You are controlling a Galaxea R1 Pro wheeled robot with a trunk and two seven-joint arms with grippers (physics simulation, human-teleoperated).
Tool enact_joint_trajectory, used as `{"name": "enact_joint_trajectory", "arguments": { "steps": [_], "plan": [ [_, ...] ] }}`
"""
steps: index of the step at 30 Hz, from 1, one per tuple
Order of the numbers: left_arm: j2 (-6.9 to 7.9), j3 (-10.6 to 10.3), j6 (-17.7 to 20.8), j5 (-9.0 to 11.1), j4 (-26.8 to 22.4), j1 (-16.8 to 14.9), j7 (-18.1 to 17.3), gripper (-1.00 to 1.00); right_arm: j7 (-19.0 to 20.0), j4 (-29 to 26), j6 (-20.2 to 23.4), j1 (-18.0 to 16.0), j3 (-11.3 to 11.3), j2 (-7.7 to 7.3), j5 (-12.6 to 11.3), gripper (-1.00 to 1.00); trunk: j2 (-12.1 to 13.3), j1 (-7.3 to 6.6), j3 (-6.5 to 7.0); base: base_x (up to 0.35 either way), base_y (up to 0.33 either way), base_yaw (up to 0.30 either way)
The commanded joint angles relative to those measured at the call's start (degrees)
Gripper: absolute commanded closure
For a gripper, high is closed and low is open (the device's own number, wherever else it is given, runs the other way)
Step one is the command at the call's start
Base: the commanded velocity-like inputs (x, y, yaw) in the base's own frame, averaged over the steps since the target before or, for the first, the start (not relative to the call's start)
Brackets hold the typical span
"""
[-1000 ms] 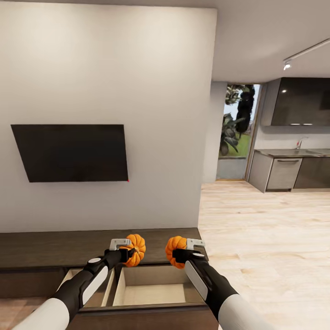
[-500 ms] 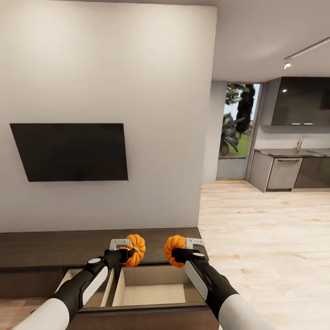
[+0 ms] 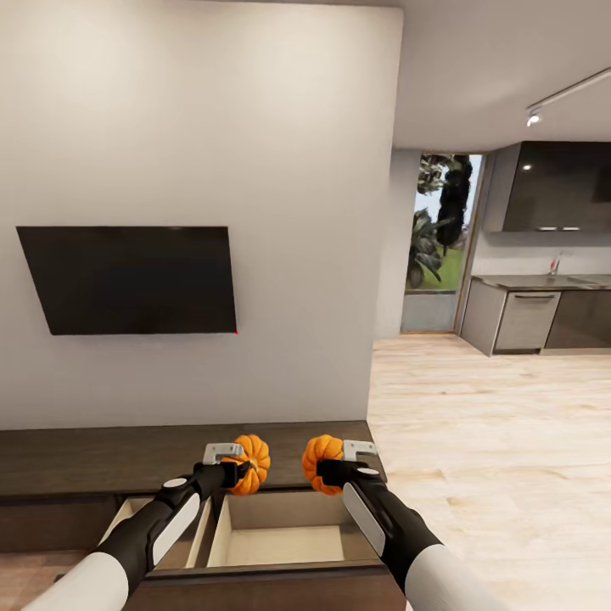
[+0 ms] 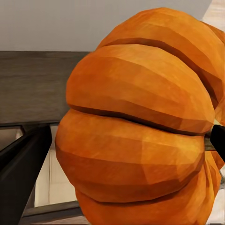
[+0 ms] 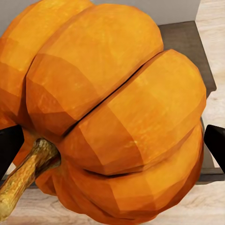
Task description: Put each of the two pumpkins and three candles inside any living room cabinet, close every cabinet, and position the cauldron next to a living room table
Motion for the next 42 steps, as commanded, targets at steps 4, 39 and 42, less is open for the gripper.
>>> {"name": "enact_joint_trajectory", "arguments": {
  "steps": [4,39,42],
  "plan": [
    [0.06,-0.08,1.91,0.38,-0.06,-0.03,-0.06,1.00,-0.52,-0.10,0.17,-0.03,0.23,-0.04,-0.59,1.00,-1.66,0.90,-0.74,0.000,0.000,0.000],
    [0.06,-0.03,6.49,0.58,0.01,-0.06,-0.07,1.00,1.49,-0.51,4.57,-0.42,0.46,0.14,-1.01,1.00,-14.50,7.93,-6.49,0.000,0.000,0.000],
    [0.06,-0.03,6.74,0.58,0.01,-0.07,-0.08,1.00,1.51,-0.48,8.98,-1.20,0.37,0.17,-1.21,1.00,-15.70,8.59,-7.03,0.000,0.000,0.000]
  ]
}}
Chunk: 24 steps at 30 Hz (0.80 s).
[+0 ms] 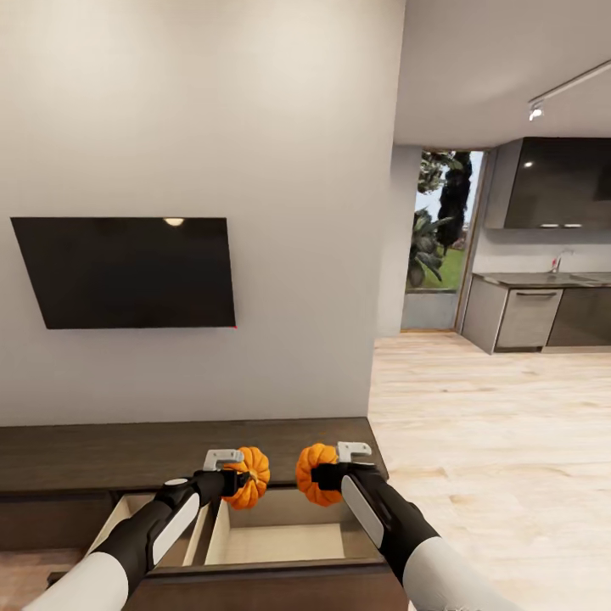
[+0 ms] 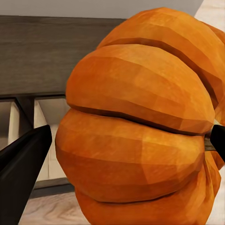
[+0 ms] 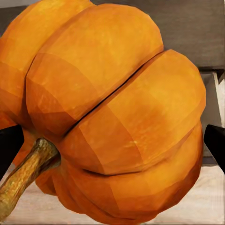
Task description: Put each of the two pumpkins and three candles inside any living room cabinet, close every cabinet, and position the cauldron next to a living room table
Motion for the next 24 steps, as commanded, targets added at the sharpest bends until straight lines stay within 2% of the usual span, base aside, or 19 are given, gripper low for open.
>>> {"name": "enact_joint_trajectory", "arguments": {
  "steps": [1,10,17,24],
  "plan": [
    [0.06,-0.18,0.27,0.28,-0.09,-0.06,-0.04,1.00,-0.59,-0.09,1.09,-0.27,0.21,-0.04,-0.60,1.00,-0.49,0.24,-0.27,0.000,0.000,0.000],
    [0.06,-0.18,0.43,0.28,-0.09,-0.08,0.20,1.00,-0.81,-0.04,2.80,-0.91,-0.05,-0.06,-0.77,1.00,-4.10,2.22,-1.89,0.000,0.000,0.000],
    [0.00,-0.18,3.90,0.28,-0.09,-0.09,0.52,1.00,-0.82,0.01,2.86,-1.01,-0.12,-0.06,-0.79,1.00,-6.91,3.75,-3.15,0.000,0.000,0.000],
    [-0.01,-0.18,4.67,0.28,-0.09,-0.09,0.50,1.00,-0.82,0.01,2.86,-1.01,-0.12,-0.06,-0.81,1.00,-9.72,5.29,-4.40,0.000,0.000,0.000]
  ]
}}
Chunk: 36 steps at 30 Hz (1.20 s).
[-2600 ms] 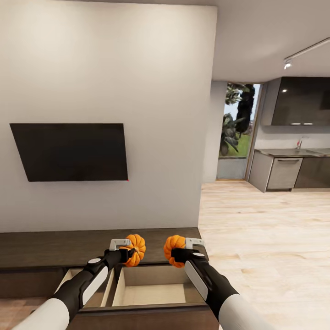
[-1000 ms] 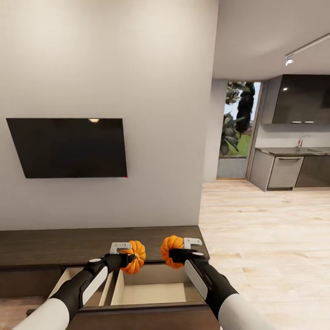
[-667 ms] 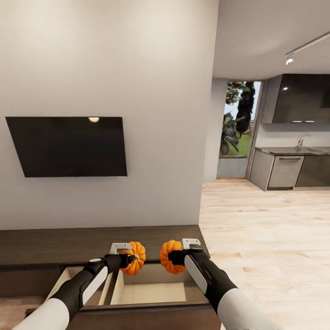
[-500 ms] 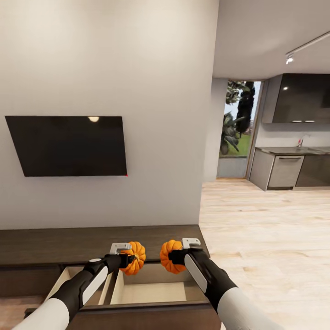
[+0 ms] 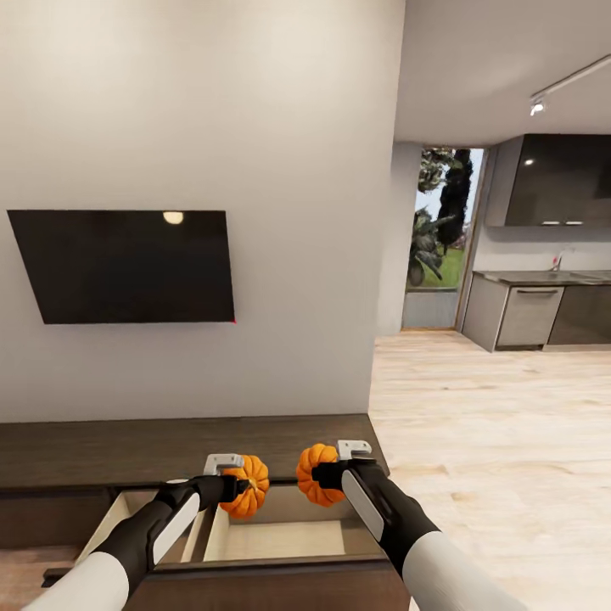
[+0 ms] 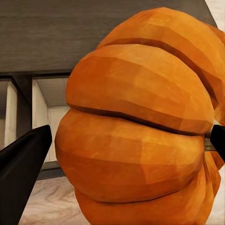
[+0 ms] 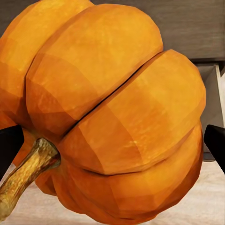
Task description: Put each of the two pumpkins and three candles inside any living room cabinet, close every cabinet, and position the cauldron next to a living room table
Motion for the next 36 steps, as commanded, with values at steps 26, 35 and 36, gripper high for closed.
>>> {"name": "enact_joint_trajectory", "arguments": {
  "steps": [26,35,36],
  "plan": [
    [-0.38,-0.20,0.24,0.01,-0.13,-0.06,0.14,1.00,-0.55,-0.09,0.12,-0.06,0.23,-0.03,-0.58,1.00,-10.51,5.73,-4.75,0.000,0.000,0.000],
    [-0.39,-0.20,0.24,-0.05,-0.15,-0.06,0.14,1.00,-0.55,-0.09,0.12,-0.06,0.23,-0.03,-0.62,1.00,-14.12,7.70,-6.37,0.000,0.000,0.000],
    [-0.39,-0.20,0.24,-0.06,-0.16,-0.06,0.14,1.00,-0.52,-0.09,0.12,-0.06,0.23,-0.03,-0.62,1.00,-14.52,7.92,-6.55,0.000,0.000,0.000]
  ]
}}
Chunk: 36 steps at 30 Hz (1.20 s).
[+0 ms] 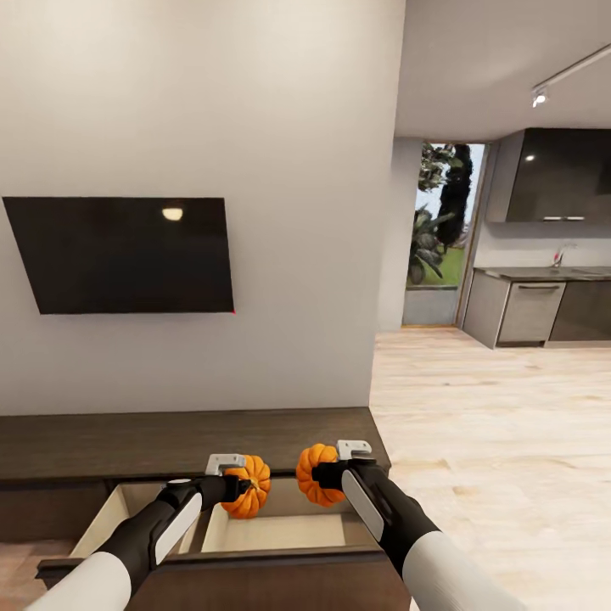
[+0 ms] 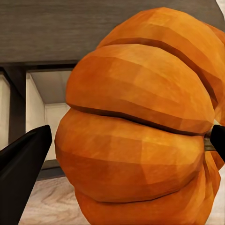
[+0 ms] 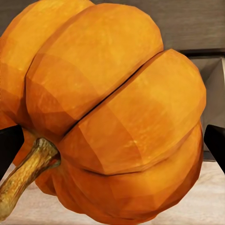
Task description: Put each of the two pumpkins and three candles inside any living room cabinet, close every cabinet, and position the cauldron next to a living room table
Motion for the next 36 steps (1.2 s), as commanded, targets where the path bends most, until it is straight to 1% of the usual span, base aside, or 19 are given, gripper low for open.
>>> {"name": "enact_joint_trajectory", "arguments": {
  "steps": [1,36],
  "plan": [
    [0.06,-0.20,0.18,0.23,-0.07,-0.06,-0.01,1.00,-0.54,-0.09,0.12,-0.06,0.23,-0.03,-0.58,1.00,-0.47,0.23,-0.26,0.000,0.000,0.000],
    [-0.11,-0.29,0.09,0.19,-0.05,-0.06,-0.18,1.00,-0.14,-0.09,0.20,-0.06,0.24,-0.03,-0.49,1.00,-14.50,7.92,-6.54,0.000,0.000,0.000]
  ]
}}
